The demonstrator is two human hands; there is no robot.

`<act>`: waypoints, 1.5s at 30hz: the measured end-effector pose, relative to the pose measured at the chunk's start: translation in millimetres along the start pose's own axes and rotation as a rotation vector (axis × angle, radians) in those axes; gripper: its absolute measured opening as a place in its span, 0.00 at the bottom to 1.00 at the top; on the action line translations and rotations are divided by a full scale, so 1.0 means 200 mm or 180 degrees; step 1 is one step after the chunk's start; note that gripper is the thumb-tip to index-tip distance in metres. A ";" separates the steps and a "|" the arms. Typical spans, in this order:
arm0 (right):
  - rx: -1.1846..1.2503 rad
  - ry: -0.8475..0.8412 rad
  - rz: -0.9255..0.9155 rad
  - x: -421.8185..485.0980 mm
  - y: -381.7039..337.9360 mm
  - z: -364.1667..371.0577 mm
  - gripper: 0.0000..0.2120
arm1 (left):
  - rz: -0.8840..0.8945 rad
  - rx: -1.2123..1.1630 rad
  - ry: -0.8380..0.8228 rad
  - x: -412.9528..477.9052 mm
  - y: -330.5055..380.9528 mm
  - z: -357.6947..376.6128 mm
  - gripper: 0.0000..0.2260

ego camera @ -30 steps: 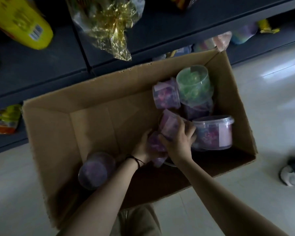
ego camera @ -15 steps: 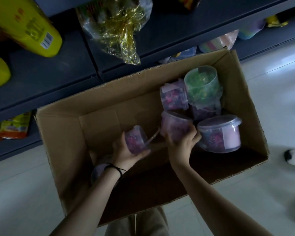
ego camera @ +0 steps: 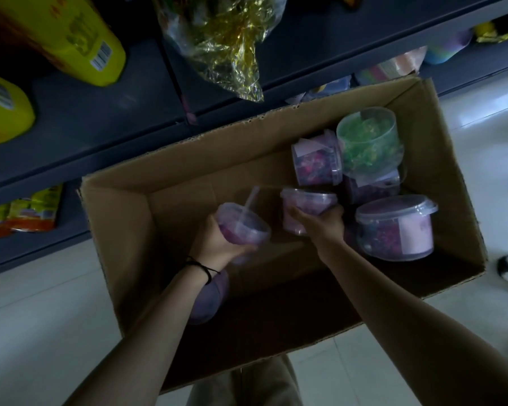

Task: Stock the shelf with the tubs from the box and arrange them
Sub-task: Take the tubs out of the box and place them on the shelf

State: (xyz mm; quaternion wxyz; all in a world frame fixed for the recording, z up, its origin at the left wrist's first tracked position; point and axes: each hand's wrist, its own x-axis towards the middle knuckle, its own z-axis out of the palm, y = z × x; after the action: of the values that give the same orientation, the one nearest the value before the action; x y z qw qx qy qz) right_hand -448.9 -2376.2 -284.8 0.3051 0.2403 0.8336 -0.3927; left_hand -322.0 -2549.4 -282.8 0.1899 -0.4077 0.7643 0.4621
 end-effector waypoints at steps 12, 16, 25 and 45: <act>0.0880 -0.0677 -0.0974 -0.75 -0.52 -0.23 0.42 | 0.0581 -0.2101 0.0874 -0.65 0.36 -0.61 0.29; 0.0995 -0.0889 -0.1595 -1.13 -0.87 -0.39 0.47 | 0.1075 -0.2480 0.1184 -0.95 0.61 -0.92 0.30; 0.0903 -0.1527 -0.2965 -2.07 -1.38 -0.59 0.45 | 0.1949 -0.3037 0.1894 -1.75 0.87 -1.66 0.29; 0.0970 -0.2494 -0.3897 -3.94 -1.62 0.61 0.41 | 0.2023 -0.2821 0.3295 -2.78 -0.36 -3.18 0.50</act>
State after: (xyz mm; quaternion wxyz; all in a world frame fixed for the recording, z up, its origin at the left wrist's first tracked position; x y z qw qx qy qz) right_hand -67.5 -2787.5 367.4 0.2699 -0.3854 0.5847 -0.6609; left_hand 122.2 -2865.1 365.9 -0.5182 -0.3709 0.5792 0.5083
